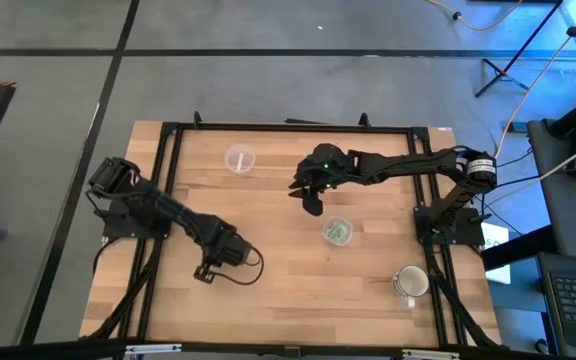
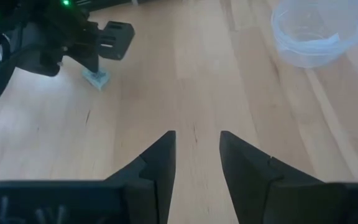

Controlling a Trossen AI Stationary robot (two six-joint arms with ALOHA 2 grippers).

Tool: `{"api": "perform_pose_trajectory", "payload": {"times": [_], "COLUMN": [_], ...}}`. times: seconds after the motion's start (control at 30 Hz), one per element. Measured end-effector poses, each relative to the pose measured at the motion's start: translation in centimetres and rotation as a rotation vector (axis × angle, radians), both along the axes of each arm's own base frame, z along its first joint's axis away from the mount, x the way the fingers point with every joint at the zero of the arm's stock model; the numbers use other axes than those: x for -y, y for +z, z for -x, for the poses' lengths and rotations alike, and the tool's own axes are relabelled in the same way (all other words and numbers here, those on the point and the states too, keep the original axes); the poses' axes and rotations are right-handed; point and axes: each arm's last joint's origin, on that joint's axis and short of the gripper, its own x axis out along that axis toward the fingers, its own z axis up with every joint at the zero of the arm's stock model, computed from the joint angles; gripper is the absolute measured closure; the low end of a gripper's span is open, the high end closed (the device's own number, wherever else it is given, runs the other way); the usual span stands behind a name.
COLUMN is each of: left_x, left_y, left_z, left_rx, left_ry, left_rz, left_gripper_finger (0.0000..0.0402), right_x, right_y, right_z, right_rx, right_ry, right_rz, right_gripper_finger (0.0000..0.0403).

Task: Pick and place Stevia / Truvia into bins
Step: Put the stevia packet into the bottom transparent container

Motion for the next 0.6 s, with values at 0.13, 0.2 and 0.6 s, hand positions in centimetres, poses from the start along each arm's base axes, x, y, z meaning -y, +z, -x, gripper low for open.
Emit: {"api": "perform_pose_trajectory", "payload": {"times": [0.13, 0.2, 0.6], "left_x": [-1.2, -1.7, -4.5], "left_y": [0.1, 0.1, 0.0], "left_z": [-0.8, -1.1, -3.8], "left_rx": [0.06, 0.094, 0.315], "left_ry": [-0.073, -0.118, -0.284], "left_rz": [-0.045, -0.072, -0.311], "left_gripper_finger": [0.0399, 0.0399, 0.04], "right_x": [0.0, 0.0, 1.4], "right_y": [0.0, 0.0, -1.1], "right_z": [0.0, 0.0, -0.1], "right_rx": [0.002, 0.0, -0.054], "right_ry": [-0.001, -0.015, -0.225], "right_rz": [-0.002, -0.021, -0.265], "right_gripper_finger": [0.0274, 0.0274, 0.0274]}}
